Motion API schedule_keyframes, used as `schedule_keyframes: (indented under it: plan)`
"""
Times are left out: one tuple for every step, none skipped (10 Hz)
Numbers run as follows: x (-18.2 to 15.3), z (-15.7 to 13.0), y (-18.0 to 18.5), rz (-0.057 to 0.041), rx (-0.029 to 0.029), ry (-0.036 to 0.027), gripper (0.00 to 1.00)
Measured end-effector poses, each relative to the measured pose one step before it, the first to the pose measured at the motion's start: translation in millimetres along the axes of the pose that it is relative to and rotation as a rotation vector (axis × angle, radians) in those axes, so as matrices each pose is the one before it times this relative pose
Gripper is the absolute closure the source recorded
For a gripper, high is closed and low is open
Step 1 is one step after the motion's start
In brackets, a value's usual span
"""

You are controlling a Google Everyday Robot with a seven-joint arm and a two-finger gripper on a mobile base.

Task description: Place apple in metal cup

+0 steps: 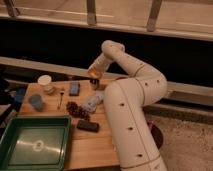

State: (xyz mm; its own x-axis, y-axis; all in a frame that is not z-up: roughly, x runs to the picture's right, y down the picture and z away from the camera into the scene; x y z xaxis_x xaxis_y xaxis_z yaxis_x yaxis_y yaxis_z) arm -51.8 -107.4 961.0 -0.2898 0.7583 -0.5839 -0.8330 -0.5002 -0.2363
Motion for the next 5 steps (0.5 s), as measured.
schedule_keyframes:
  plan:
    - [-0.5, 1.2, -0.05, 0.00138, 0.00711, 0.0025, 0.29]
    - [1.41, 2.51, -0.93, 0.00214, 0.00528, 0.00696, 0.22]
    - [0.73, 0.91, -1.5, 0.00362, 0.00299, 0.00371, 0.2]
    - [0.52, -0.14, -2.12, 0.00422, 0.00385, 0.00167, 0.2]
    - [0.79, -0.85, -2.11, 0.00356, 0.0046, 0.00115, 0.2]
